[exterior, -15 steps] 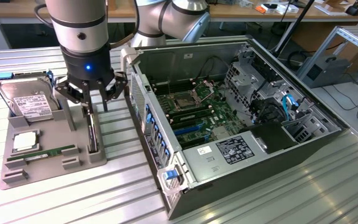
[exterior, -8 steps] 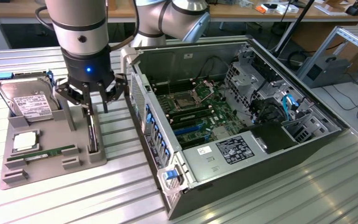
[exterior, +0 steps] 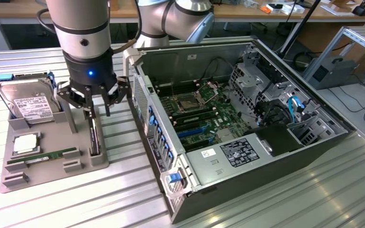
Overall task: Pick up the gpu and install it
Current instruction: 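Pick up the gpu and move the gpu toward the slot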
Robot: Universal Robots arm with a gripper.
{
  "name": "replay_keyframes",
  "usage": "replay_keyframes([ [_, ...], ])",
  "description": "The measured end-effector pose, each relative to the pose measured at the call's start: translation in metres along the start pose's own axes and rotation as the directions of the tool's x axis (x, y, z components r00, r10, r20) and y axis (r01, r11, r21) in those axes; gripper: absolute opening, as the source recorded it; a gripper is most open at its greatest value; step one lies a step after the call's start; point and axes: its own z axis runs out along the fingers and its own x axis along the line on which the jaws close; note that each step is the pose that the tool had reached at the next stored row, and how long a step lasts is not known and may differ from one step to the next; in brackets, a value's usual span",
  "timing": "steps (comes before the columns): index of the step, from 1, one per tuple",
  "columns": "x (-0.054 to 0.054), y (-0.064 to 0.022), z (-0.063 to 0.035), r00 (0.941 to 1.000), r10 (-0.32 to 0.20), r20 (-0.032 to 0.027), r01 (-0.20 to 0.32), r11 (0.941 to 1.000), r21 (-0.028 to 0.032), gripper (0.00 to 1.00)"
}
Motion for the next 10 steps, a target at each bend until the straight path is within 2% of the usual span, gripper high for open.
replay_keyframes([
  [10, 0.0001, -0.0002, 0.0039, 1.0000, 0.000, 0.0001, 0.000, 1.0000, 0.0006, 0.36],
])
